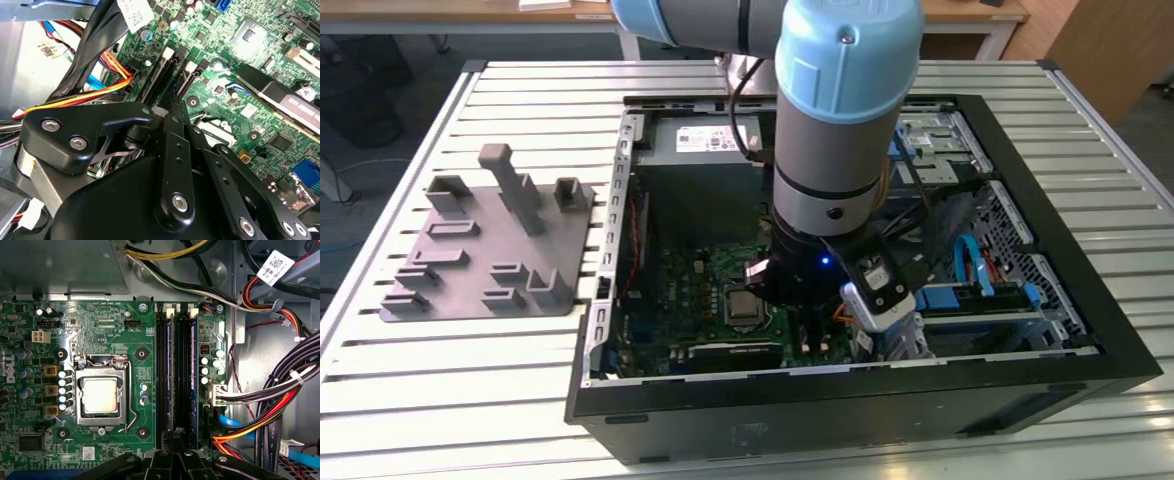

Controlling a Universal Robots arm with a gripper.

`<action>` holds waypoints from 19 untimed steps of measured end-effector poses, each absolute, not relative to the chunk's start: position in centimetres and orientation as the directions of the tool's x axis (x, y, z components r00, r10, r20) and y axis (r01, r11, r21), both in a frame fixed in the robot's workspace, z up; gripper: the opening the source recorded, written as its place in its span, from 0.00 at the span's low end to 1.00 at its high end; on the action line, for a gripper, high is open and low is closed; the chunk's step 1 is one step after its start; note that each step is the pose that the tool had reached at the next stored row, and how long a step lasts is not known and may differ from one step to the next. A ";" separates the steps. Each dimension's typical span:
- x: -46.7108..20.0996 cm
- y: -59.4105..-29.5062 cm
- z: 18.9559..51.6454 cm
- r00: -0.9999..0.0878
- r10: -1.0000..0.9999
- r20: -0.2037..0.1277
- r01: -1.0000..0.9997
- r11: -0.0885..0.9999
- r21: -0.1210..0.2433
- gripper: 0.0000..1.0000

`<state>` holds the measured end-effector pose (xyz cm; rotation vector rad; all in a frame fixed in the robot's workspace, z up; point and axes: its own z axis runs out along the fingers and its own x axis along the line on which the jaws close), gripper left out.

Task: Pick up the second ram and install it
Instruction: 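Press down the second ram until it locks into place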

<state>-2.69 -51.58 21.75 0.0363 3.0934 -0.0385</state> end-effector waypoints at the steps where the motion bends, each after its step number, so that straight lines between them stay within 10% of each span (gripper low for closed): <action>1: -2.7 -51.6 21.7 -0.999 0.023 -0.048 0.024 0.999 -0.024 0.10; 19: -2.7 -48.1 23.6 -0.999 0.022 -0.049 0.024 0.999 -0.048 0.10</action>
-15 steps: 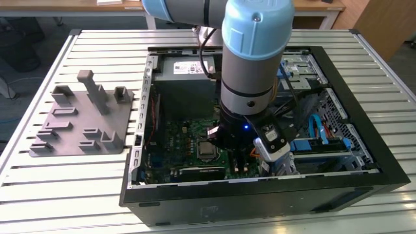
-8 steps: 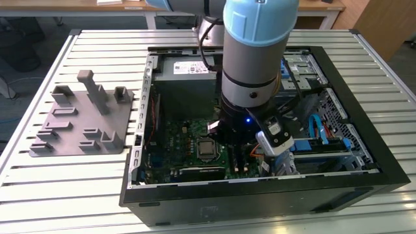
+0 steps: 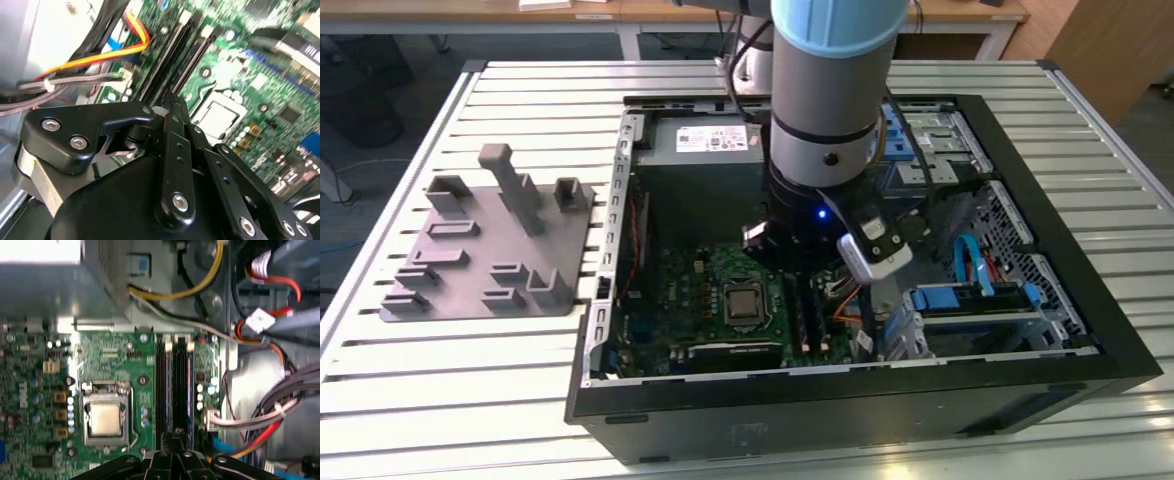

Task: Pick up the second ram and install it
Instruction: 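Press down the second ram until it locks into place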

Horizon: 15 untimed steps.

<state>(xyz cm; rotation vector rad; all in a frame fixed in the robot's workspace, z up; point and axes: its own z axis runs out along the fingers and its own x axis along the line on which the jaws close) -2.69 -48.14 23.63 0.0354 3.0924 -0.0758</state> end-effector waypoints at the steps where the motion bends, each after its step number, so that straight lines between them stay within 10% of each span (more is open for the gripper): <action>1: -2.7 -47.8 23.6 -0.999 0.022 -0.049 0.024 0.998 -0.049 0.10; 15: -2.7 -47.5 26.2 -0.999 0.022 -0.049 0.024 0.998 -0.051 0.10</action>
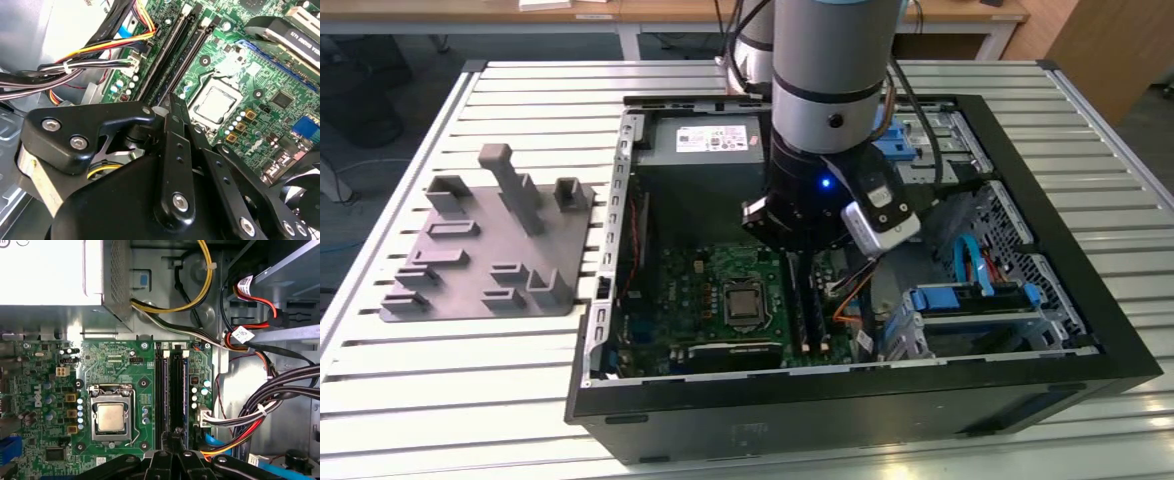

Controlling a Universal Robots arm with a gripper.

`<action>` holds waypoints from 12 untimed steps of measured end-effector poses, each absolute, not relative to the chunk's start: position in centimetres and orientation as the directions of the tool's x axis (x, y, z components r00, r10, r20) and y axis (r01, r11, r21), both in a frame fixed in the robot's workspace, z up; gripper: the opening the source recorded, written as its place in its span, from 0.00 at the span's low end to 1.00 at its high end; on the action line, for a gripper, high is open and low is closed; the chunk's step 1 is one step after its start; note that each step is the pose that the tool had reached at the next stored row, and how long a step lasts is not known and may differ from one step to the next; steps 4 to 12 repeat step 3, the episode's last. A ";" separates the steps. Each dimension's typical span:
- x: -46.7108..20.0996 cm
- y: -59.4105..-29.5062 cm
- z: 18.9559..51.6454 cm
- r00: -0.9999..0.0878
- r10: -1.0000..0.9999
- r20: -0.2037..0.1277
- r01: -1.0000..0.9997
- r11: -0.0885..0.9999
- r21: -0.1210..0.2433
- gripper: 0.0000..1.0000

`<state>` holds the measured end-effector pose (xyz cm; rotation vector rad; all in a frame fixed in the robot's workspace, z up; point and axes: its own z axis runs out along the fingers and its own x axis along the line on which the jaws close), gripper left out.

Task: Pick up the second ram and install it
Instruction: 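Press down the second ram until it locks into place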

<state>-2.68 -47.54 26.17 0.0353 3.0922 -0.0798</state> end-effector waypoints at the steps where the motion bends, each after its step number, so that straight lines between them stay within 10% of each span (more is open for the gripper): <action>1: -2.7 -47.5 26.2 -0.999 0.022 -0.049 0.024 0.998 -0.051 0.10; 12: -2.7 -47.5 26.2 -0.999 0.022 -0.049 0.024 0.998 -0.051 0.10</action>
